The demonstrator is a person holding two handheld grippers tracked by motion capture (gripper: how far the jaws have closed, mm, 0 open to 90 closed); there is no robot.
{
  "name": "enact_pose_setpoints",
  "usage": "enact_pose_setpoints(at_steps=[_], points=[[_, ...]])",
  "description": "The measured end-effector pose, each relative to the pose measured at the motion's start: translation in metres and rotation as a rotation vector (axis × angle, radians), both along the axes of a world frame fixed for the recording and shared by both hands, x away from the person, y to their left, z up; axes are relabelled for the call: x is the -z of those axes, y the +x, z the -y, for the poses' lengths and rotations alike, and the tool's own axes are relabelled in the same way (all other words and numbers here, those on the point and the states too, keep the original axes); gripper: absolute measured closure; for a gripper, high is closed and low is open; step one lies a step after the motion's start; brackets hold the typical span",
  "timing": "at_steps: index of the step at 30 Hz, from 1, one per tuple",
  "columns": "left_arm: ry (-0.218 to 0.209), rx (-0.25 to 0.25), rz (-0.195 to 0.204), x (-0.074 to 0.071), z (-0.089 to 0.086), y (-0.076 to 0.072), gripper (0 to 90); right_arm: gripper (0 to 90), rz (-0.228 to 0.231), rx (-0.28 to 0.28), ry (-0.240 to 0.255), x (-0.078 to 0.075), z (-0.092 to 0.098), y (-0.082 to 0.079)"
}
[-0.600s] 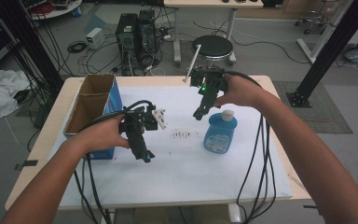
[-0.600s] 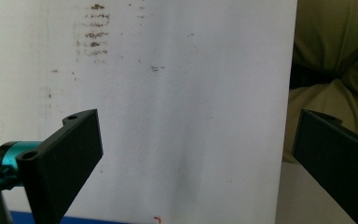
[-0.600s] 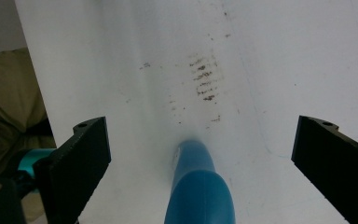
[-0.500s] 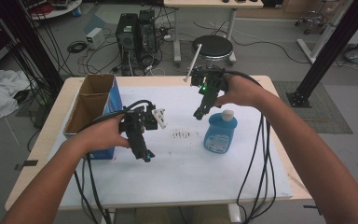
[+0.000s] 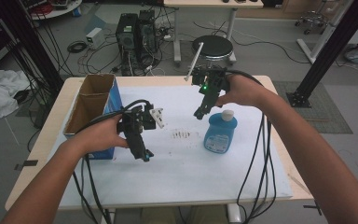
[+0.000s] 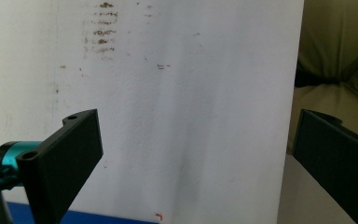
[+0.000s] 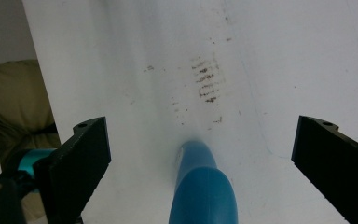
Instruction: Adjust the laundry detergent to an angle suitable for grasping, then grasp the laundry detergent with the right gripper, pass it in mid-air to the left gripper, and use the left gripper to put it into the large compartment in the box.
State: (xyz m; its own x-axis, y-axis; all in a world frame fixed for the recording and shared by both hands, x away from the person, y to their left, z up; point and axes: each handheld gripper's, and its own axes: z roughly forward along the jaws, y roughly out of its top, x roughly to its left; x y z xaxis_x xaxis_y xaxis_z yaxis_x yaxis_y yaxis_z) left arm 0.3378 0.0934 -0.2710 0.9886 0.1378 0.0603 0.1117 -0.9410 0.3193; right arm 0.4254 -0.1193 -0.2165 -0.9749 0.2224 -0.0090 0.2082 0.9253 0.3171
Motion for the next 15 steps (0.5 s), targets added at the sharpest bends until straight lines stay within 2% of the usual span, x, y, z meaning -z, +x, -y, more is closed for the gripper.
enact_pose_setpoints(at_steps=[8, 12, 15], points=[[-0.001, -0.010, 0.006, -0.001, -0.003, -0.001, 1.7, 3.4, 0.009, -0.001, -0.001, -0.008, -0.001, -0.004], [-0.009, -0.002, 0.013, -0.001, -0.001, -0.001, 1.7, 3.4, 0.015, 0.001, -0.015, -0.008, 0.003, -0.010], [-0.004, -0.003, 0.010, 0.000, 0.000, 0.000, 1.7, 3.4, 0.019, 0.000, -0.007, -0.009, 0.008, -0.010]])
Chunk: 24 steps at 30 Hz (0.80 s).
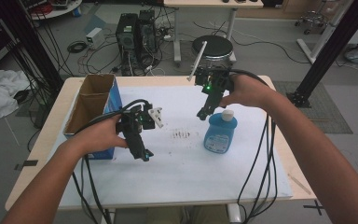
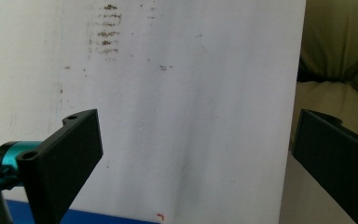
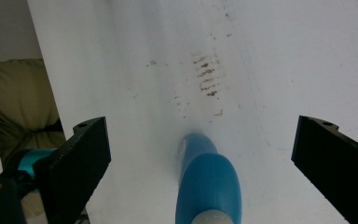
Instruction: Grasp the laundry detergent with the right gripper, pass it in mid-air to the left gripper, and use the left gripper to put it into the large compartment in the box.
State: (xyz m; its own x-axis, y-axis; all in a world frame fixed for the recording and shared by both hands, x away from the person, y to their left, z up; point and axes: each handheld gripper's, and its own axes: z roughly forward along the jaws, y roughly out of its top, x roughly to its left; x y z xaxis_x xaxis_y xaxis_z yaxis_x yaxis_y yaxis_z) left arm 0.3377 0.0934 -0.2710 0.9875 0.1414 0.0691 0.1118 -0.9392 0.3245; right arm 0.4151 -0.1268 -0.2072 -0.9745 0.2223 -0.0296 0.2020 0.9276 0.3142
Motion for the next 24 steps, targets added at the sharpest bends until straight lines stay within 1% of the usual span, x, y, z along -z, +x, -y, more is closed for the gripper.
enact_pose_setpoints(at_steps=[5, 11, 12, 13, 14, 16, 17, 19, 22, 24], points=[[0.002, 0.004, -0.001, 0.001, 0.002, 0.000, 1.7, 3.4, 0.005, 0.021, 0.007, -0.003, 0.015, -0.003], [0.009, 0.007, 0.000, 0.002, 0.003, 0.002, 1.7, 3.4, 0.013, 0.040, 0.029, -0.007, 0.030, -0.006], [0.009, 0.007, 0.000, 0.002, 0.003, 0.002, 1.7, 3.4, 0.013, 0.040, 0.029, -0.007, 0.030, -0.006], [0.005, 0.004, 0.002, 0.001, 0.003, 0.002, 1.7, 3.4, 0.018, 0.050, 0.036, -0.008, 0.036, -0.008], [0.003, 0.001, 0.004, 0.001, 0.003, 0.002, 1.7, 3.4, 0.018, 0.050, 0.036, -0.008, 0.036, -0.008], [0.002, 0.003, 0.007, 0.001, 0.005, 0.000, 1.7, 3.4, 0.022, 0.059, 0.042, -0.009, 0.044, -0.012], [0.002, 0.003, 0.007, 0.001, 0.005, 0.000, 1.7, 3.4, 0.022, 0.059, 0.042, -0.009, 0.044, -0.012], [0.006, 0.007, 0.009, 0.001, 0.006, 0.000, 1.7, 3.4, 0.024, 0.070, 0.048, -0.010, 0.054, -0.016], [0.009, 0.006, 0.011, 0.002, 0.006, -0.001, 1.7, 3.4, 0.014, 0.091, 0.044, -0.008, 0.065, -0.021], [0.013, 0.006, 0.013, 0.002, 0.006, -0.001, 1.7, 3.4, 0.015, 0.094, 0.050, -0.007, 0.072, -0.024]])
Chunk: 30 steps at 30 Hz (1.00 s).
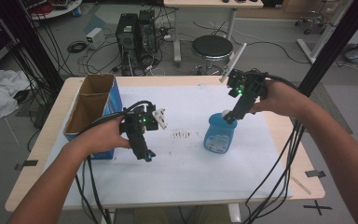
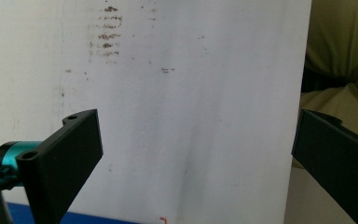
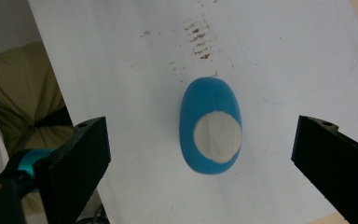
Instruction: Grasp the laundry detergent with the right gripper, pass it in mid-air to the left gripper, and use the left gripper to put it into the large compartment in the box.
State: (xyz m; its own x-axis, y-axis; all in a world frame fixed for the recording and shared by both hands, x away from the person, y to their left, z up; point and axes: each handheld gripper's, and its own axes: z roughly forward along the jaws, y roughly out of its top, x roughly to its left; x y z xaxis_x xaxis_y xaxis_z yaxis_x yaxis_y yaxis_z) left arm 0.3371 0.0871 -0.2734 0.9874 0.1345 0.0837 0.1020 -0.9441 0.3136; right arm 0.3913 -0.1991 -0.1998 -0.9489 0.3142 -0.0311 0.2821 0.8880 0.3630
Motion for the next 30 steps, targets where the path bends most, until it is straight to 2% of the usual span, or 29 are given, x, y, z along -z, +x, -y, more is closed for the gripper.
enact_pose_setpoints(at_steps=[8, 17, 24, 26, 30], points=[[0.001, -0.003, 0.001, 0.003, -0.001, 0.001, 1.7, 3.4, 0.024, 0.035, 0.063, 0.008, 0.026, -0.011], [0.003, -0.005, -0.003, 0.006, 0.001, 0.002, 1.7, 3.4, 0.034, 0.044, 0.151, 0.035, 0.049, -0.019], [0.005, -0.005, -0.008, 0.008, 0.001, 0.002, 1.7, 3.4, 0.027, 0.056, 0.199, 0.051, 0.062, -0.021], [0.001, -0.011, -0.008, 0.009, 0.000, 0.003, 1.7, 3.4, 0.037, 0.046, 0.231, 0.057, 0.068, -0.022], [-0.001, -0.013, -0.008, 0.010, 0.000, 0.004, 1.7, 3.4, 0.042, 0.056, 0.243, 0.067, 0.074, -0.021]])
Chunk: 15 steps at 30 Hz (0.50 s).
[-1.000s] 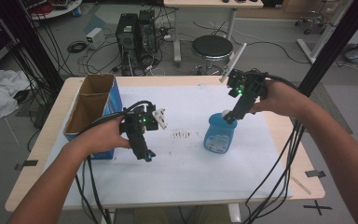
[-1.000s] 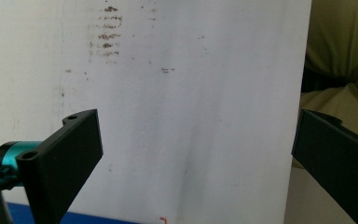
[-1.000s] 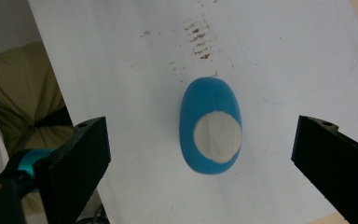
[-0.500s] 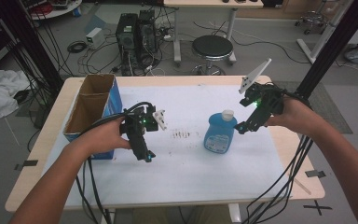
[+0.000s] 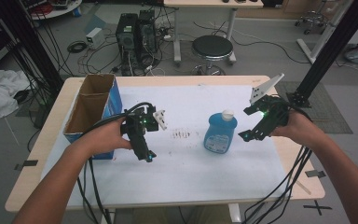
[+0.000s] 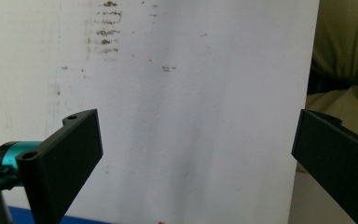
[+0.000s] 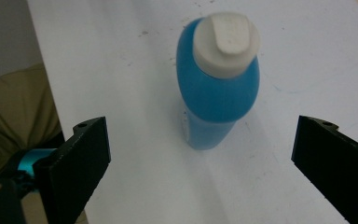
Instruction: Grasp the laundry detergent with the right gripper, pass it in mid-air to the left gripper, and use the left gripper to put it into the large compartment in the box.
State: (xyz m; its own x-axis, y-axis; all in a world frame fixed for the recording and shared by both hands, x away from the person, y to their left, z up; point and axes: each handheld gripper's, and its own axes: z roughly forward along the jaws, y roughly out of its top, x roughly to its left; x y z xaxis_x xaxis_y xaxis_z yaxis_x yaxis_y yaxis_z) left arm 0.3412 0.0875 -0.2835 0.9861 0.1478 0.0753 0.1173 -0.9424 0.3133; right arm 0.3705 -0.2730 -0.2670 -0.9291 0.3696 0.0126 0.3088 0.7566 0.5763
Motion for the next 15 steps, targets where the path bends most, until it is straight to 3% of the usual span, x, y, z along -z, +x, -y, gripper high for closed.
enact_pose_setpoints(at_steps=[15], points=[[-0.002, -0.013, -0.010, 0.004, 0.001, 0.002, 1.7, 3.4, -0.009, 0.034, 0.067, 0.034, 0.021, 0.008]])
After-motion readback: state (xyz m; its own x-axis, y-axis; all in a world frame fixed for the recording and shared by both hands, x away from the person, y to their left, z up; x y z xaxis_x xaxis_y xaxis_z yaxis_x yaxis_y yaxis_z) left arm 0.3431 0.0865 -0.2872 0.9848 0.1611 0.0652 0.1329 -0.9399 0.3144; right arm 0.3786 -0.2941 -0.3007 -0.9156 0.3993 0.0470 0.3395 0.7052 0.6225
